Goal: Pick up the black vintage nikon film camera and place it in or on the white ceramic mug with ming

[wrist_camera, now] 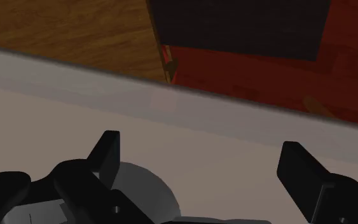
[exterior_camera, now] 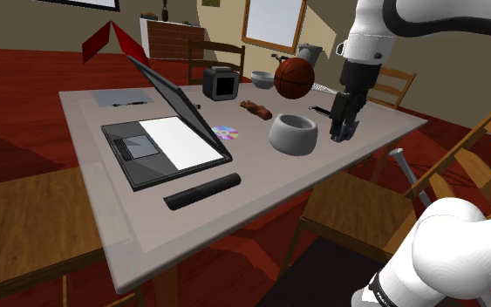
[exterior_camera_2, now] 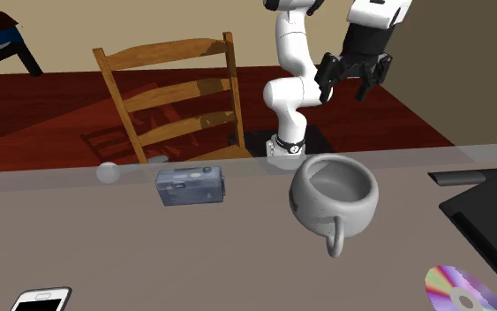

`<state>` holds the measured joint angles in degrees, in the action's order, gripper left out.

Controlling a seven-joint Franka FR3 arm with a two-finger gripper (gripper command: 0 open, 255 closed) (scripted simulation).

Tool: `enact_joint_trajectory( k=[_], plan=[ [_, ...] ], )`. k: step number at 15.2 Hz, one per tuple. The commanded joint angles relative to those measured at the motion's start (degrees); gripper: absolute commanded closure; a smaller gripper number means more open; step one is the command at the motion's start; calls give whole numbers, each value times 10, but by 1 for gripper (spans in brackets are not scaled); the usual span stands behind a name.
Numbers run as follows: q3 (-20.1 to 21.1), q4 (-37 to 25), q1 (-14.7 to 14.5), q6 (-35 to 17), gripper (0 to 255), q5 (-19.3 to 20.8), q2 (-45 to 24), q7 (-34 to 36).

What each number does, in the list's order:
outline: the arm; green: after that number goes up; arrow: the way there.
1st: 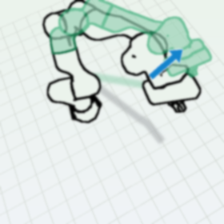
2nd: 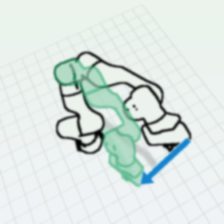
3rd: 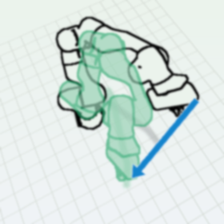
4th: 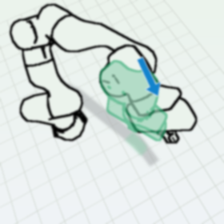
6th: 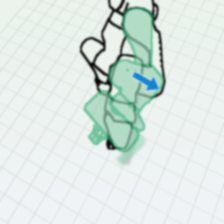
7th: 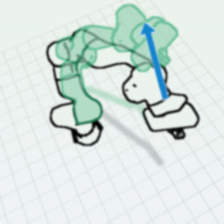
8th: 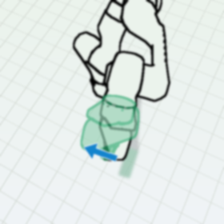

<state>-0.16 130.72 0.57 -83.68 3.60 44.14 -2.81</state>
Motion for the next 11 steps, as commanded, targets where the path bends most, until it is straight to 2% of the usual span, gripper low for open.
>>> enact_joint_trajectory(
  k=[1, 6, 11],
  plan=[
    [0, 0, 0, 0, 0, 0, 0, 0],
    [-92, 22, -16, -4, 0, 58, 29, -170],
    [-190, 13, -38, -18, 0, 115, 21, -341]
  ],
)
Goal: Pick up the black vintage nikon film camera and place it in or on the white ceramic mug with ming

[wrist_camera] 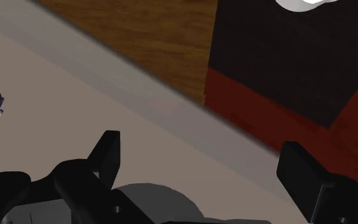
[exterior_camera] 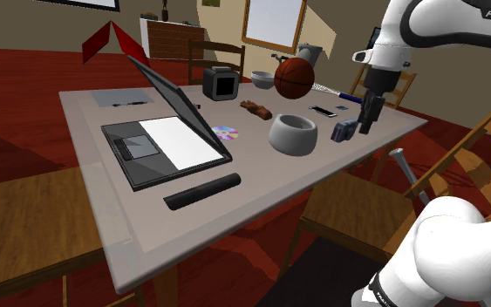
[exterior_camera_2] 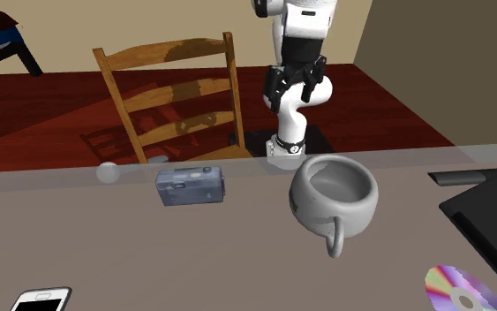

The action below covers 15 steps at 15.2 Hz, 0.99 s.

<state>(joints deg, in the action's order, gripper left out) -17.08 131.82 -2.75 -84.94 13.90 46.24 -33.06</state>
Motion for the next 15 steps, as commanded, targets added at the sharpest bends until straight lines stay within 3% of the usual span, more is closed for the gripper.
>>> enact_joint_trajectory(
  k=[1, 9, 15],
  plan=[
    [-40, -4, -10, -9, 0, 23, -6, -72],
    [-208, -87, -81, -51, 0, 72, -101, -347],
    [-365, -191, -179, -88, 0, 43, -227, -568]
  ],
)
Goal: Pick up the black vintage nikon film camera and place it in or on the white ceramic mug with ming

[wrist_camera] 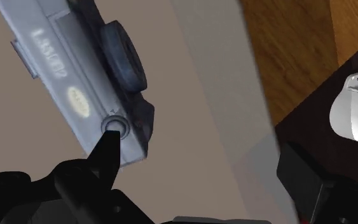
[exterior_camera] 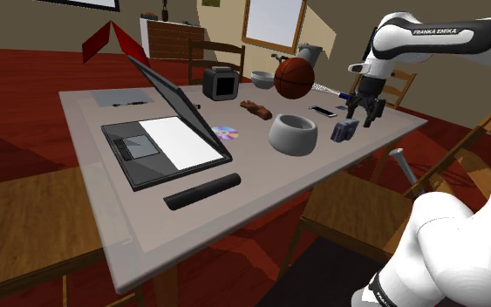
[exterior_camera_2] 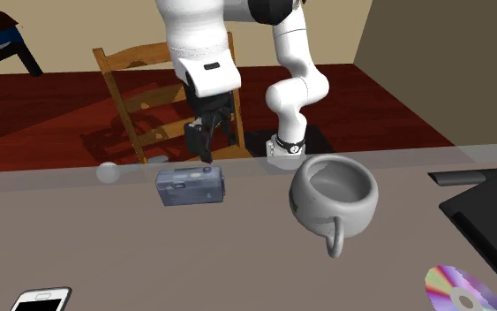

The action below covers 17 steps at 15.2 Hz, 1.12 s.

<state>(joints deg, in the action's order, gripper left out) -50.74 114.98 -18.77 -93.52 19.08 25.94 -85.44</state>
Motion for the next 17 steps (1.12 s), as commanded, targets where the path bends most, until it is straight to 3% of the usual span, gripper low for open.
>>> enact_joint_trajectory(
  k=[1, 4, 5, 12, 17],
  plan=[
    [-61, -42, -41, -8, 0, -24, -52, -86],
    [-194, -107, -122, -25, 0, -110, -172, -236],
    [-213, -115, -131, -27, 0, -129, -194, -259],
    [-207, -53, -122, -85, 0, -120, -186, -252],
    [-207, -53, -122, -85, 0, -120, -186, -252]
  ],
)
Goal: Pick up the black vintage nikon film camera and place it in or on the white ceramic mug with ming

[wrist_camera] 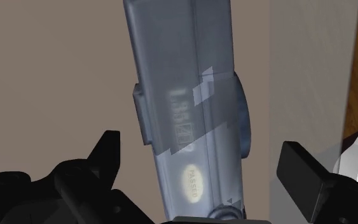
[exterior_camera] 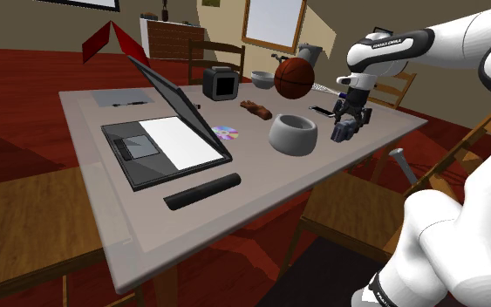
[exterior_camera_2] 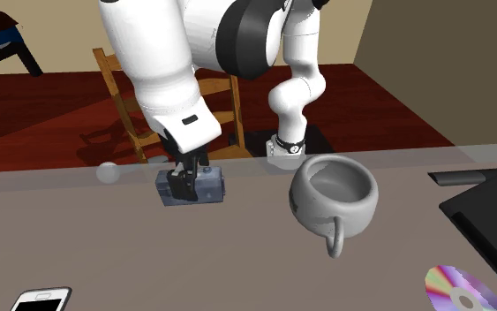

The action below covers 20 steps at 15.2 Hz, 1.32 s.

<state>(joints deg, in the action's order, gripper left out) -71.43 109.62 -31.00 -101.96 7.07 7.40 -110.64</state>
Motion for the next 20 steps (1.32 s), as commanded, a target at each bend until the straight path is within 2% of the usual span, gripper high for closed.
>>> enact_joint_trajectory(
  k=[1, 3, 4, 13, 20],
  plan=[
    [0, 0, 0, 0, 0, 0, 0, 0],
    [0, 0, 0, 0, 0, 0, 0, 0],
    [0, 0, 0, 0, 255, 0, 0, 0],
    [0, 0, 0, 0, 255, 0, 0, 0],
    [10, -50, 1, 54, 255, 5, 8, 4]
  ],
)
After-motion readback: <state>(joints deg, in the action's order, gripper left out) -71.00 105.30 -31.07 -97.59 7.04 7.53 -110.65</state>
